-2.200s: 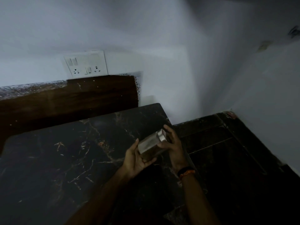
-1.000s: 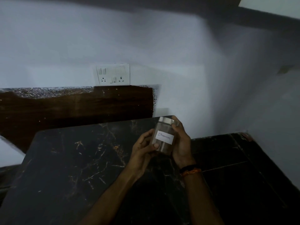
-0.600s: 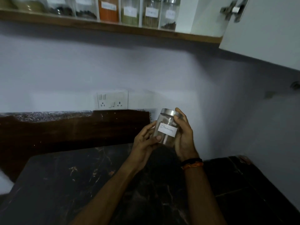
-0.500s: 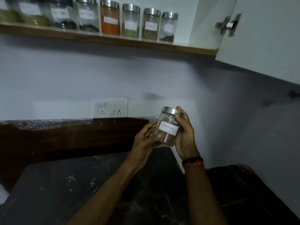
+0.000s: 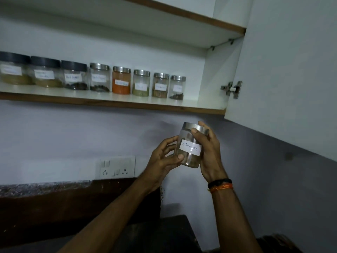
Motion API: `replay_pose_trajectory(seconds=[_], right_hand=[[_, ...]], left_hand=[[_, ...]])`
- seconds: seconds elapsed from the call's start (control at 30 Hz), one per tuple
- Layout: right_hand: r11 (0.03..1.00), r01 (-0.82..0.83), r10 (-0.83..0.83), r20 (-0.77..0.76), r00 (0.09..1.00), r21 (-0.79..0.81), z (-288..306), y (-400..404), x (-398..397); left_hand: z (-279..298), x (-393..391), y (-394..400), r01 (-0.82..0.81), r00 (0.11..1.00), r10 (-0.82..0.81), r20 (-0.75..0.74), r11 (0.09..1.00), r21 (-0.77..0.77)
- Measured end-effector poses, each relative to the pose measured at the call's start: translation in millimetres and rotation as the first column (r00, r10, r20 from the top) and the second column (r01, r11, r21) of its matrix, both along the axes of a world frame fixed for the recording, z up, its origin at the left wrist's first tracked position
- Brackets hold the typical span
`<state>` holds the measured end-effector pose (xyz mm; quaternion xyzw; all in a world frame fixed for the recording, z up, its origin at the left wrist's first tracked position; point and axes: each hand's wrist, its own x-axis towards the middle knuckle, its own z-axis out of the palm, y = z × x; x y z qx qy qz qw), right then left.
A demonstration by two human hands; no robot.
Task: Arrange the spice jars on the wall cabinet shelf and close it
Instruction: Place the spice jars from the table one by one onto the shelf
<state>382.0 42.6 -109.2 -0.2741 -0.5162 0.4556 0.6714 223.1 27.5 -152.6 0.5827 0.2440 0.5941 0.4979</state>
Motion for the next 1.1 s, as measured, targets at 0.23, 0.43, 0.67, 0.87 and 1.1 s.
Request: replay_pose_trajectory(seconds=[0.23,0.43,0.67,0.87,1.1], right_hand=[[0.996,0.023,-0.021,-0.031,0.999,0.086,69,29,15],[0.984,0.098,-0.097,-0.012,0.995,0.147,123,62,24],[0.969,0.199,-0.196,-0.033,0.980,0.145,153,108,21],[0.935,0.325,-0.334,0.046,0.942,0.140,158,159,18],[0.921,0.366,-0.382,0.129,0.915,0.134,162,208,20]], left_hand=[[88,-17,31,-0.186,0.875,0.314,-0.369,0.921,0.343],[148,-45,75,-0.014,0.226,0.745,-0.628,0.647,0.762],[176,-35,119,0.089,-0.133,0.624,-0.770,0.781,0.618],[178,-24,147,0.144,-0.141,0.627,-0.767,0.779,0.610],[175,-25,158,0.152,-0.073,0.636,-0.768,0.768,0.622]])
